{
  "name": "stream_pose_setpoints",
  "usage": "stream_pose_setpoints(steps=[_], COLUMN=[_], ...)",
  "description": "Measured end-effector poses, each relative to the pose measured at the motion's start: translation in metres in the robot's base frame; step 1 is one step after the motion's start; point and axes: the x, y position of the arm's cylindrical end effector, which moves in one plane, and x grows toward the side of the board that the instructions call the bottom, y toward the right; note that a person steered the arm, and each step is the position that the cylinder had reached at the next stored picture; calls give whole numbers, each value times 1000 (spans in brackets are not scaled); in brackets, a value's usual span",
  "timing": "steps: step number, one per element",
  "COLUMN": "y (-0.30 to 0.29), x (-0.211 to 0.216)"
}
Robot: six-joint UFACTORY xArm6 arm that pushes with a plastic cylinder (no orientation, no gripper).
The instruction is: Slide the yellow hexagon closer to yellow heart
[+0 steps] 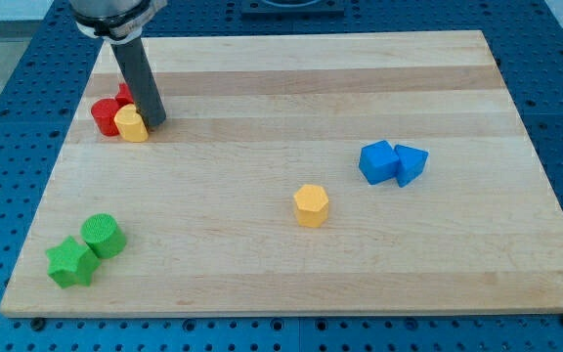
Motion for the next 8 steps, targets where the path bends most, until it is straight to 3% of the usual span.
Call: stream_pose_setpoints(steps=[3,4,5,8], y=[270,306,305,216], x=[138,210,221,167])
